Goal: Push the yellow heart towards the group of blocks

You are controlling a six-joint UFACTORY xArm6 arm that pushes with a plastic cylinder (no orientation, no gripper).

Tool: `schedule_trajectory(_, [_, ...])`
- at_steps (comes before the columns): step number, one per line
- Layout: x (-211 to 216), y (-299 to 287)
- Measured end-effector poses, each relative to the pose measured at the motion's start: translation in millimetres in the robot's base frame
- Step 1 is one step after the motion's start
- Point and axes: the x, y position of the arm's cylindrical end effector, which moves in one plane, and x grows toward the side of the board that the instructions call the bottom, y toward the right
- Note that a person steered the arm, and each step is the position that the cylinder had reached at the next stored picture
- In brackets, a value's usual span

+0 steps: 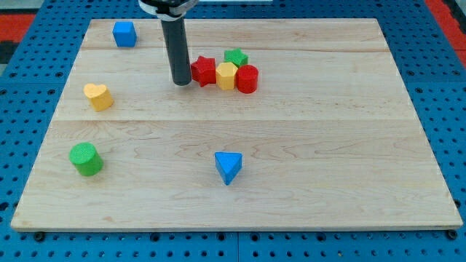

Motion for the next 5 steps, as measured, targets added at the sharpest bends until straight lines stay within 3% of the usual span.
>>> schedule_trajectory(2, [-12.9, -107.9])
schedule_trajectory(3, [3.4, -154.3])
schedule_trajectory(4, [39.2, -154.9])
schedule_trajectory(5, [45.7, -134.9])
